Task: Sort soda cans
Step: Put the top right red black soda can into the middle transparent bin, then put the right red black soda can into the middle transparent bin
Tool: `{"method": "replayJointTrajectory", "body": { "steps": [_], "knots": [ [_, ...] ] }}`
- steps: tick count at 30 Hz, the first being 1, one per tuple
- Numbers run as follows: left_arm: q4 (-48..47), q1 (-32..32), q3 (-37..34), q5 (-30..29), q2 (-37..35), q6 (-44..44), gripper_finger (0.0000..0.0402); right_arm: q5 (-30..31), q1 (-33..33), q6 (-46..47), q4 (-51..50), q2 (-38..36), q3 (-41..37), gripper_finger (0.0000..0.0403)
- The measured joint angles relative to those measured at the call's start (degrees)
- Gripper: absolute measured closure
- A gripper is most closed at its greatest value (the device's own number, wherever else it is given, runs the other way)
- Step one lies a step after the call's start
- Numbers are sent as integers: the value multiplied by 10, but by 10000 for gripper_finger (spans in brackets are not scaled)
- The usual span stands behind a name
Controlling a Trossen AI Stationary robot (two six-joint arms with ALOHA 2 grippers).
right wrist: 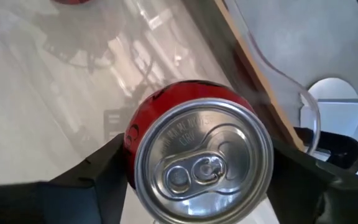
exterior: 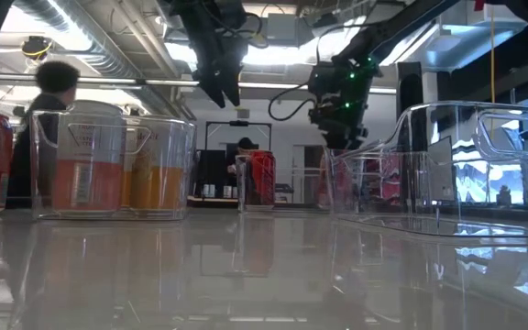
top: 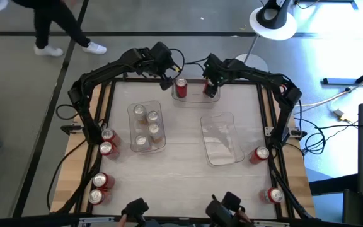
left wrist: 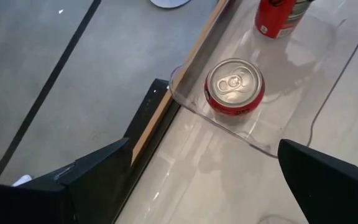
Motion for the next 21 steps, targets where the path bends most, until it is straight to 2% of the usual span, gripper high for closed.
{"method": "replayJointTrajectory", "body": {
  "steps": [7,10,15,21],
  "knots": [
    [1,-3,0,0,0,-3,13,3,0,0,-2,7,2,36],
    [0,-3,0,0,0,0,13,3,0,0,-20,-1,9,14],
    [-5,-3,0,0,0,6,13,17,0,4,-74,-39,53,9],
    [-20,-4,0,13,0,-7,13,8,17,55,-202,-114,90,13]
  ]
}}
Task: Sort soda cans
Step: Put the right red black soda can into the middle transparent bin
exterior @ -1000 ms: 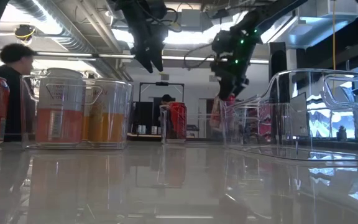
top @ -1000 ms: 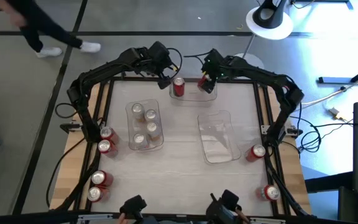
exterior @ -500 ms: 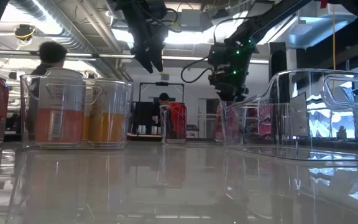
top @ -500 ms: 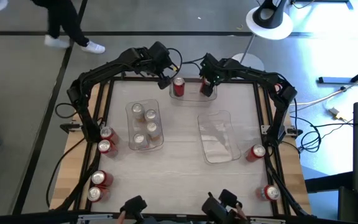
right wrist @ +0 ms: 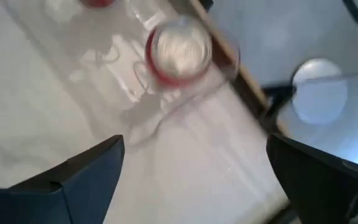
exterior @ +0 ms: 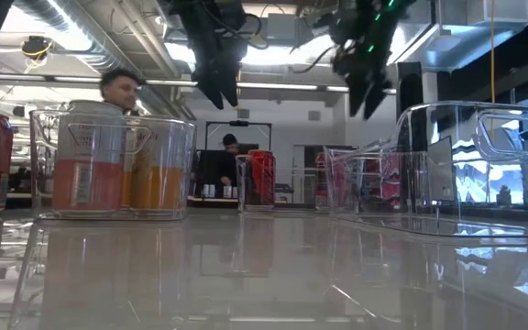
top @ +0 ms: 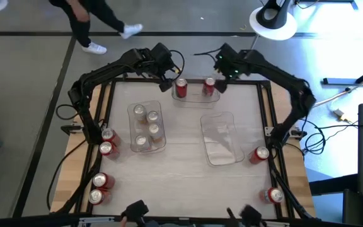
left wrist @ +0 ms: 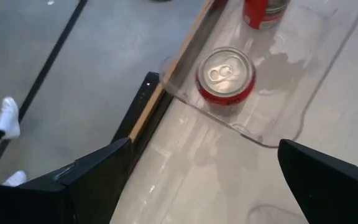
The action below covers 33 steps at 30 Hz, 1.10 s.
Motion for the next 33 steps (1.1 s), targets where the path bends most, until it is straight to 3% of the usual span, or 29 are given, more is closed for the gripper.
{"method": "replayJointTrajectory", "body": {
  "steps": [8,12,16,22,27,33],
  "knots": [
    [13,-14,0,79,0,-14,13,16,113,169,-155,-107,0,13],
    [13,-37,0,82,0,-28,13,19,198,268,-223,-145,-1,13],
    [14,-67,0,82,0,-27,13,13,290,368,-221,-188,-31,13],
    [14,-109,0,82,0,-16,13,17,406,558,-218,-259,-136,13],
    [11,-139,0,82,0,-13,13,-28,504,716,-220,-314,-228,13],
    [14,-170,0,82,0,-24,13,-47,586,838,-218,-338,-299,13]
  ]
}}
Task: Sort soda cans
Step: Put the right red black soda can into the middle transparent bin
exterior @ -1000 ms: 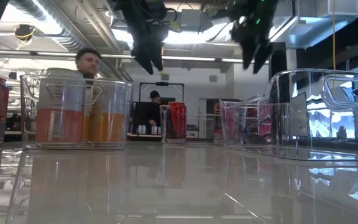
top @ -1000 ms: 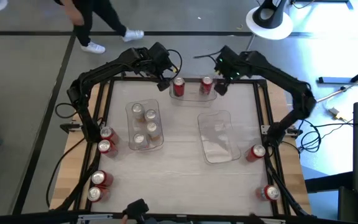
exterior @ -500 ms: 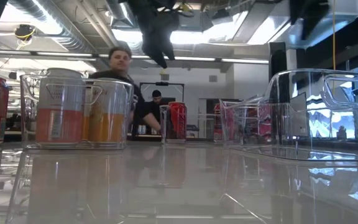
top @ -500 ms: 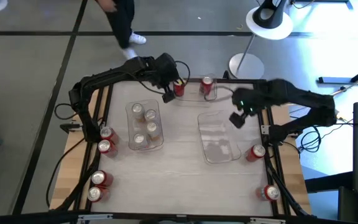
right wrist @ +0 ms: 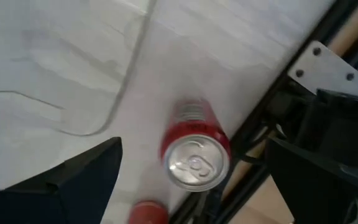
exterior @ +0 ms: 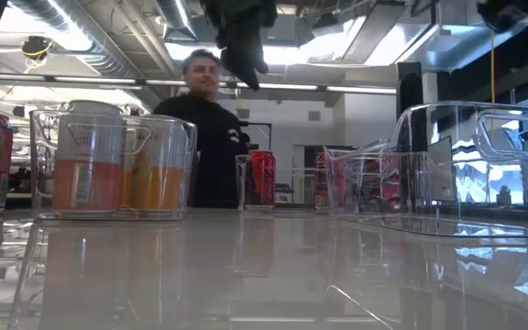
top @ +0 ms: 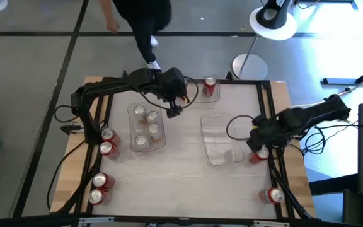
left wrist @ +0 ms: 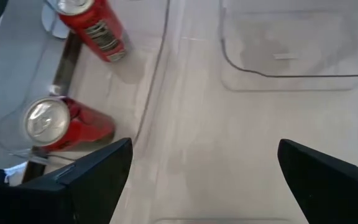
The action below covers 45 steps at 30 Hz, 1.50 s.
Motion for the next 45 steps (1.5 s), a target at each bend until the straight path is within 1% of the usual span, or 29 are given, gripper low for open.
{"method": "replayJointTrajectory", "body": {
  "steps": [7,13,18,23,25,27,32,36,41,45],
  "knots": [
    [-2,-27,0,0,0,-25,13,-10,40,31,10,1,-70,13],
    [-6,-43,0,0,0,-39,13,-31,59,27,90,1,-134,13],
    [-18,-58,0,0,0,-37,13,-47,76,35,134,1,-180,13],
    [-20,-64,0,0,0,-38,13,-73,79,34,165,1,-199,14],
    [-20,-65,0,-1,0,-40,13,-75,79,33,164,1,-200,22],
    [-20,-65,0,-1,0,-36,13,-75,79,31,161,1,-200,41],
    [-20,-65,0,-3,0,-31,13,-75,79,26,157,1,-199,118],
    [-20,-65,0,-4,0,-21,13,-63,79,22,134,2,-181,122],
    [-27,-65,0,-5,-3,-17,13,-31,79,21,61,2,-114,122],
    [-32,-64,0,-5,-14,-16,13,24,79,21,-2,1,-51,122]
  ]
}}
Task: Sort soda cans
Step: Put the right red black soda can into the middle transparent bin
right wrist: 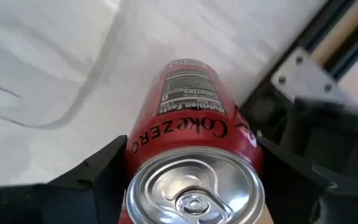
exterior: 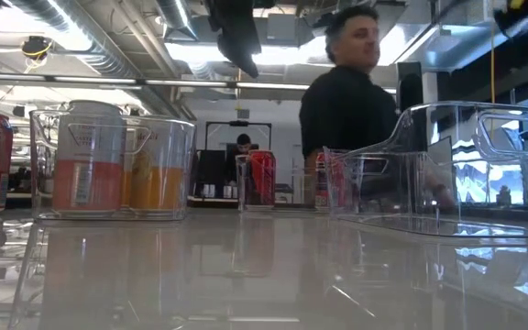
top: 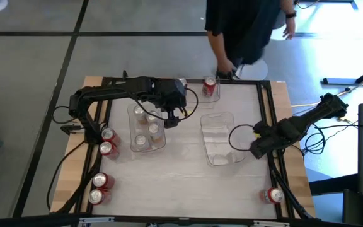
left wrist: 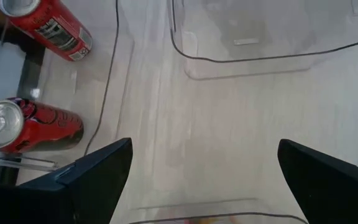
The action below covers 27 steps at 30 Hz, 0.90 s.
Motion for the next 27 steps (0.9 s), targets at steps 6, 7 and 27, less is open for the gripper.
{"method": "replayJointTrajectory", "body": {
  "steps": [6,7,27],
  "knots": [
    [-2,8,0,-3,-15,3,13,104,0,-3,2,-3,65,122],
    [-4,11,0,-5,-16,3,13,124,0,-5,-1,-3,72,122],
    [19,68,0,-3,-19,64,15,312,-141,-308,182,19,125,122]
  ]
}}
